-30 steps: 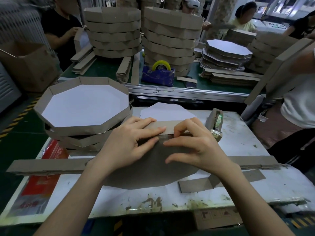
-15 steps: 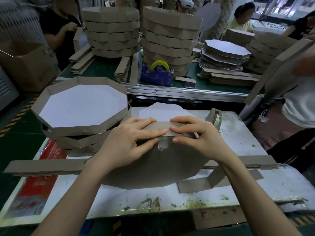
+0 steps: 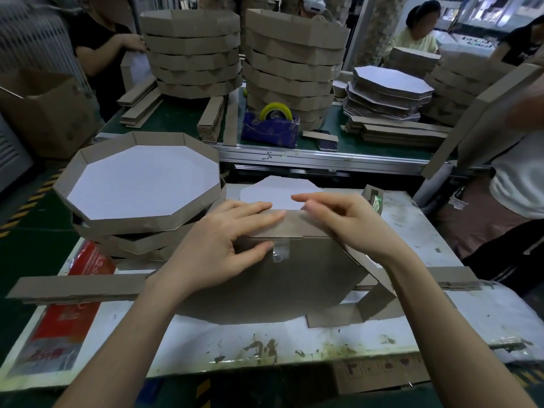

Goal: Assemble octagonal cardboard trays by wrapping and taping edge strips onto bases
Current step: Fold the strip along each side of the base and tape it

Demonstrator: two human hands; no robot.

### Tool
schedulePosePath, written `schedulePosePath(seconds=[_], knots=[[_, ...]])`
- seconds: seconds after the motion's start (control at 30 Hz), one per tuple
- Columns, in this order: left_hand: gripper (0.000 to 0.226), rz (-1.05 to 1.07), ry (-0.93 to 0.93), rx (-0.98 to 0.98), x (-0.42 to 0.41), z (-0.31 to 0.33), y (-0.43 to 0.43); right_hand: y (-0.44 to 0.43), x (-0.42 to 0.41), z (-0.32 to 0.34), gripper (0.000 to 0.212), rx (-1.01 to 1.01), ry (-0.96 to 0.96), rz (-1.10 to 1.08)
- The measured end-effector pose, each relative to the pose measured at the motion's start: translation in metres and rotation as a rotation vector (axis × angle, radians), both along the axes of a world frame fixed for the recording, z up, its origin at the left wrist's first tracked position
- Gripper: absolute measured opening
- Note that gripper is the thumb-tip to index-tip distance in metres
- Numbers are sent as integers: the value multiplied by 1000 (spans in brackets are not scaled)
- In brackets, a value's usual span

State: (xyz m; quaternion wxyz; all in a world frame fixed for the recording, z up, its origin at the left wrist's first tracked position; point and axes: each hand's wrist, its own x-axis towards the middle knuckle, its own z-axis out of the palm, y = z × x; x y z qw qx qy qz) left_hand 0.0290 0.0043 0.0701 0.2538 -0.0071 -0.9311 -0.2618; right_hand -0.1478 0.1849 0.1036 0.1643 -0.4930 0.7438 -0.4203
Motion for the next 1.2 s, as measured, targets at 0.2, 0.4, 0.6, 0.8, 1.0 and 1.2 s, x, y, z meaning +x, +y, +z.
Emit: schedulePosePath(seconds=[0.2,0.4,0.6,0.8,1.0,1.2], knots=[[66,15,30,84,2,5,0,-6,-7,-3,20,29,-27,20],[48,14,32,89,2,4,-2,-8,-5,0,19,26,-44,20],[34,-16,24,87,0,4,-3,-9,1,-4,21,-14,-39,-11],[31,-3,41,76,-4,3,-4,-9,6,-13,22,-51,-59,-67],[32,27,-7,105,-3,10,0,-10,6,-8,24,-33,-46,-53],[37,56,-50,114,2,17,7,-9,10,-10,25,-38,-6,-65]])
